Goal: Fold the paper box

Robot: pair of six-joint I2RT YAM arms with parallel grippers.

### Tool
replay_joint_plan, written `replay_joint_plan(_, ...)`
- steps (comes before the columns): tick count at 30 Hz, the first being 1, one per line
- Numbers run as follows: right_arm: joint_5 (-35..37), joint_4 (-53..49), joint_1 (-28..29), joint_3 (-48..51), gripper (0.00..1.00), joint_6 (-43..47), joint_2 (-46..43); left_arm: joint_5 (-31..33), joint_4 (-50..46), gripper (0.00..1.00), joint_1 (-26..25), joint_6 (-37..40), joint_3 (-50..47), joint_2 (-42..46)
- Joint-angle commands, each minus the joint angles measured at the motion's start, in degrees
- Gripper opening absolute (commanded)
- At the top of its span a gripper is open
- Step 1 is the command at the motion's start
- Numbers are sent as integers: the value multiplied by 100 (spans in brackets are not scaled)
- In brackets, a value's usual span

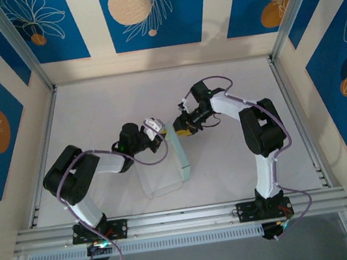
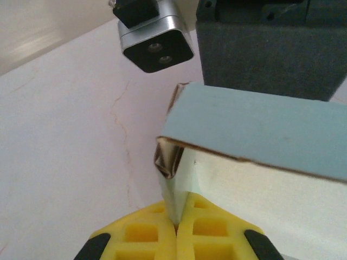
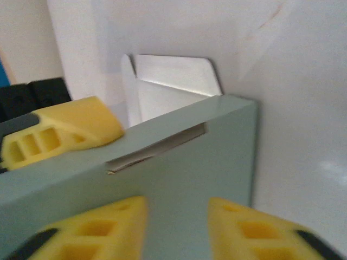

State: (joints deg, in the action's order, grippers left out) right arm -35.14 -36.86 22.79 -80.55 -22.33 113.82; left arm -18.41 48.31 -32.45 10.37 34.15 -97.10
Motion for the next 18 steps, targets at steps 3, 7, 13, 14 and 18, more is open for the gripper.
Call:
replay_joint_plan(3, -127, 87, -79, 50, 43, -399, -151, 1166, 328, 0, -558, 41, -334, 259)
replay_joint_plan(7, -76, 216, -33, 189, 42, -700, -67, 1644, 369, 0, -676, -19, -363, 256)
replay_joint_plan(13, -22, 813, -53, 730, 35, -1463, -224, 2196, 436, 0, -789, 6, -431, 291)
replay_joint_plan(14, -33, 871, -31, 788, 33, -1551, -267, 2268, 441, 0, -813, 37, -431, 280)
replay_joint_plan(18, -224, 1119, 83, 901, 29, -1797, -311, 2462, 489, 0, -893, 72, -415, 228)
